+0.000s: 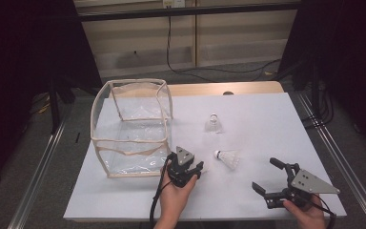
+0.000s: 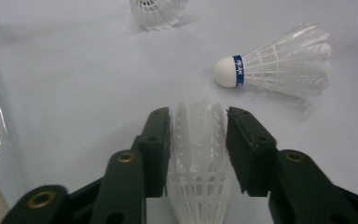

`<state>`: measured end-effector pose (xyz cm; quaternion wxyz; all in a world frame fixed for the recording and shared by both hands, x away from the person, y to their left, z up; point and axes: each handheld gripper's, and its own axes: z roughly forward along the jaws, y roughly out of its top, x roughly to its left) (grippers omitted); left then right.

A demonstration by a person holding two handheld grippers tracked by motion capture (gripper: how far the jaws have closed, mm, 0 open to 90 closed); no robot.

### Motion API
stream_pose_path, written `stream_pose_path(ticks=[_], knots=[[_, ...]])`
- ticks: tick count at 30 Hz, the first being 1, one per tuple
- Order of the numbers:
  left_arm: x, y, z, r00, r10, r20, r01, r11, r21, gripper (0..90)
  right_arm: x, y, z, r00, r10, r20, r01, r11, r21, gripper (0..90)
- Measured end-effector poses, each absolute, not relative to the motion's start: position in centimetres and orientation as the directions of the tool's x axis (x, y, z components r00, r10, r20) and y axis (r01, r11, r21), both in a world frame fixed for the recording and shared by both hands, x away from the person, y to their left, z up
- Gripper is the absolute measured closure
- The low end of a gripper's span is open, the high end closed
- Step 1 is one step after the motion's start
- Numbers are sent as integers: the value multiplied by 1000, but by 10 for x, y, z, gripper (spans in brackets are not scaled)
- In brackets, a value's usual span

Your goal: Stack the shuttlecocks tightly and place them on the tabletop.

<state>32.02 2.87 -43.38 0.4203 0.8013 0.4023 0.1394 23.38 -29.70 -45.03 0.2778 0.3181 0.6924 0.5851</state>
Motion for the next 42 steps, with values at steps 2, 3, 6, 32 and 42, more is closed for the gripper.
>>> stream_pose_path(ticks=[2, 3, 6, 32, 42], knots=[[321, 28, -433, 645, 756, -109, 528, -338, 779, 677, 234, -297, -450, -643, 766, -11, 119, 113, 986, 0], [321, 28, -432, 647, 754, -110, 529, -341, 777, 696, 234, -297, -450, -643, 766, -10, 119, 113, 986, 0], [321, 25, -432, 657, 745, -113, 522, -343, 781, 749, 234, -297, -450, -645, 764, -12, 116, 114, 987, 0], [339, 12, -406, 656, 753, -56, 456, -336, 824, 851, 233, -298, -449, -643, 766, -15, 114, 115, 987, 0], [353, 7, -397, 644, 763, -59, 444, -310, 841, 852, 233, -298, -449, -647, 763, -17, 113, 118, 987, 0]])
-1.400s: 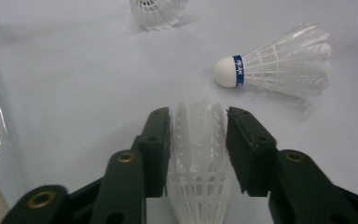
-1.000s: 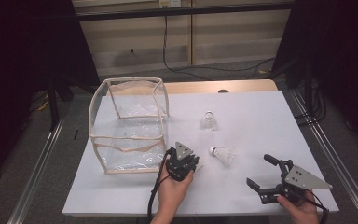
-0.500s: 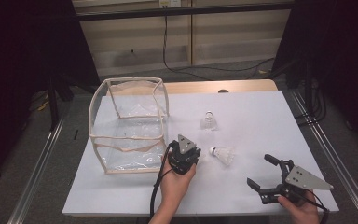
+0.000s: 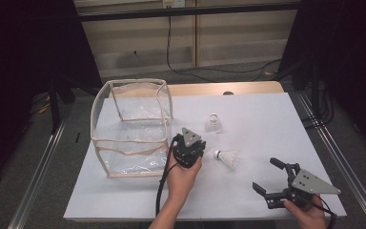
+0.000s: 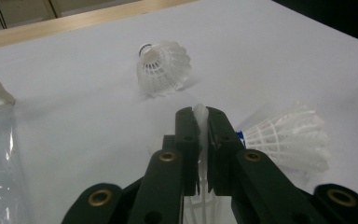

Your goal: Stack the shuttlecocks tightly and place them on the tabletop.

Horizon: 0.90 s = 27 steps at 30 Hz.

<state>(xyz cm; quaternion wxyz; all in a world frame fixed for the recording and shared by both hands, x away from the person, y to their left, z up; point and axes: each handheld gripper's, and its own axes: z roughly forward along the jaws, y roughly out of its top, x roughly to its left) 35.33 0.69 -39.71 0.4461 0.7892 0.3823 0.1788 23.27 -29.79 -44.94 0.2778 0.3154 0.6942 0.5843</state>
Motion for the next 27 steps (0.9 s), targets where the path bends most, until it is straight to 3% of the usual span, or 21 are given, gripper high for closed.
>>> stream_pose_path(ticks=[27], knots=[[364, -17, -386, 640, 766, -53, 407, -280, 870, 851, 233, -299, -449, -647, 762, -21, 105, 117, 988, 0]])
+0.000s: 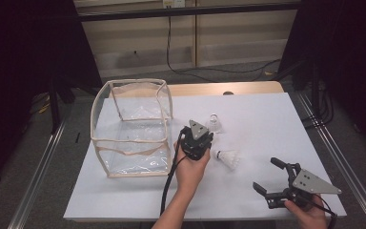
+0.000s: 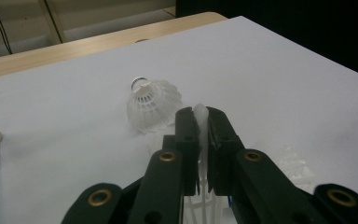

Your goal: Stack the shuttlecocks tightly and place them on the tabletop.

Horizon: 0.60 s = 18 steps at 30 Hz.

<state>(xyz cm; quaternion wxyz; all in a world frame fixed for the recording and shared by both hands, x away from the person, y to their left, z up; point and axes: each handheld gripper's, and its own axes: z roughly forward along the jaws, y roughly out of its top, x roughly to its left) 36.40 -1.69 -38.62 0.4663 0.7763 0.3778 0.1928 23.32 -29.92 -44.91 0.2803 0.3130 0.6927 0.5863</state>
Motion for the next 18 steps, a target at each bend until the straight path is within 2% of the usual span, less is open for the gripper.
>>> stream_pose_path(ticks=[18], knots=[[389, -19, -401, 603, 797, 9, 388, -303, 870, 848, 233, -300, -449, -648, 761, -14, 111, 112, 988, 0]])
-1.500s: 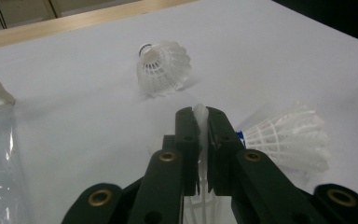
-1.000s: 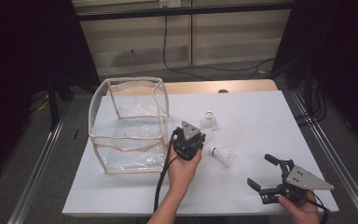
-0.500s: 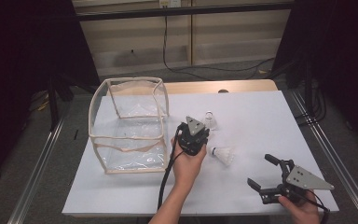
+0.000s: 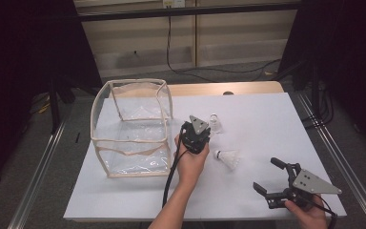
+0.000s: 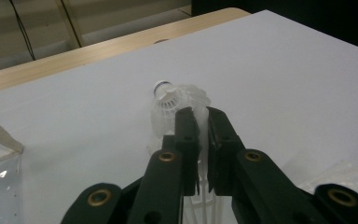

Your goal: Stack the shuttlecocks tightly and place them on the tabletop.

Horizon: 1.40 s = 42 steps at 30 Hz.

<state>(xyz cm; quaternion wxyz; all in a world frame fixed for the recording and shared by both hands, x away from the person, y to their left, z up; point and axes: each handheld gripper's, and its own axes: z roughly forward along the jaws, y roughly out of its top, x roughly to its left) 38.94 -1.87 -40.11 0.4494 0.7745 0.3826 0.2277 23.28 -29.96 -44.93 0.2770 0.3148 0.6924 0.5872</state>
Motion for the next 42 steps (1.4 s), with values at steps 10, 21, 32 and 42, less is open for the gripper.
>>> stream_pose_path(ticks=[10, 21, 32, 42], knots=[[399, -15, -409, 579, 814, 45, 379, -317, 870, 842, 233, -300, -450, -650, 760, -13, 114, 114, 987, 0], [404, -13, -416, 570, 820, 47, 391, -321, 863, 835, 233, -300, -450, -650, 760, -6, 117, 108, 987, 0], [407, -10, -422, 562, 826, 44, 410, -325, 852, 831, 233, -300, -450, -650, 760, -10, 116, 112, 987, 0], [410, -3, -425, 529, 847, 46, 405, -300, 864, 817, 233, -300, -451, -651, 759, -13, 113, 113, 987, 0]])
